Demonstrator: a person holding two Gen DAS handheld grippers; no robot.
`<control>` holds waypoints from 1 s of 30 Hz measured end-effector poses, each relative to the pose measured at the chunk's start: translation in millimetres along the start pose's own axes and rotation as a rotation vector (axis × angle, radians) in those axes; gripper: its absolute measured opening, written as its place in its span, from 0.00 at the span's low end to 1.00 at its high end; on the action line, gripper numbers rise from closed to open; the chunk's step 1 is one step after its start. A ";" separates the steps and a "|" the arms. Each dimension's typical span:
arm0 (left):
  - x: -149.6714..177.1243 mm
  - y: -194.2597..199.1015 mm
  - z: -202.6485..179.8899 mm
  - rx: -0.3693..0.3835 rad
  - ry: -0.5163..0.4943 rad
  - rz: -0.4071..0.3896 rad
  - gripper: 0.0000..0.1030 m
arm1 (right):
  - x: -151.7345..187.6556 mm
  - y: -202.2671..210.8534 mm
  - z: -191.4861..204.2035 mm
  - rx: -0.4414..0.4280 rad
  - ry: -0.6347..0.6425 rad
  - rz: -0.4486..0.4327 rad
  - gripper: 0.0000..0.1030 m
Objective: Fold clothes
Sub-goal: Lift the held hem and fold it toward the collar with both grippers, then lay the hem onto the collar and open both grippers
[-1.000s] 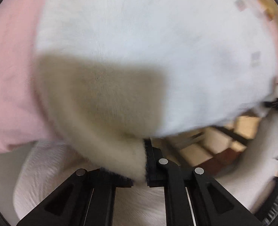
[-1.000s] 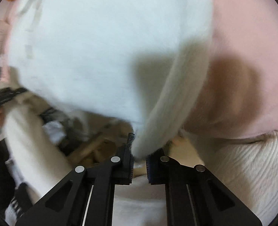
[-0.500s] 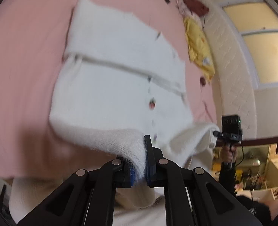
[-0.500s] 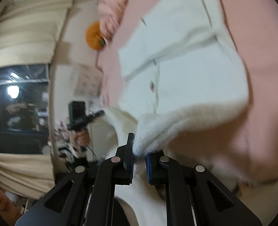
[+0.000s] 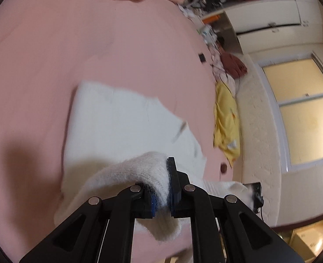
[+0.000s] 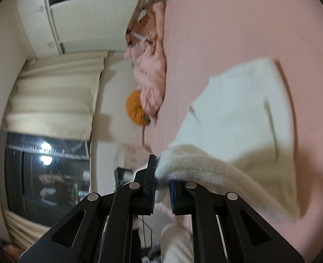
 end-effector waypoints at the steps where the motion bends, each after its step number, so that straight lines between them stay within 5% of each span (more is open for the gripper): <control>1: -10.4 -9.1 4.5 -0.015 0.010 -0.006 0.09 | -13.1 -6.2 -3.1 0.005 -0.013 -0.017 0.11; 8: -40.6 -88.2 64.0 -0.165 0.100 0.050 0.09 | -74.0 -57.7 -103.9 0.229 -0.184 -0.041 0.11; 17: -56.2 -92.9 82.7 -0.089 0.222 0.078 0.13 | -101.1 -55.5 -132.4 0.155 -0.388 -0.102 0.19; 20: -66.9 -72.8 74.1 -0.007 0.286 0.006 0.38 | -111.2 -35.5 -128.2 0.072 -0.406 -0.211 0.28; 21: -73.6 -63.0 71.0 -0.010 0.277 -0.044 0.49 | -115.4 -24.1 -124.3 0.077 -0.384 -0.272 0.41; 22: -81.7 -50.6 67.7 -0.038 0.237 -0.106 0.50 | -119.7 -12.5 -120.2 0.082 -0.362 -0.332 0.69; 23: -88.3 -38.3 63.6 -0.090 0.178 -0.167 0.50 | -122.9 -1.7 -114.1 0.093 -0.327 -0.392 0.79; 27: -80.5 -13.4 17.2 -0.414 -0.283 -0.368 0.55 | -91.2 -8.8 -39.5 0.185 0.125 -0.455 0.81; 30: -22.2 -58.0 -29.4 -0.484 -0.604 -0.347 0.84 | -32.5 -70.4 -2.1 0.380 0.522 -0.429 0.81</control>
Point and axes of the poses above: each gripper's, at about its wrist camera, not at the fingertips, and y roughly against the way its jaws point, z to its left, x to its underside, the point moved 7 cm from there along -y, roughly the way its jaws point, and after that the axes turned 14 degrees about -z, right-handed, at the moved point
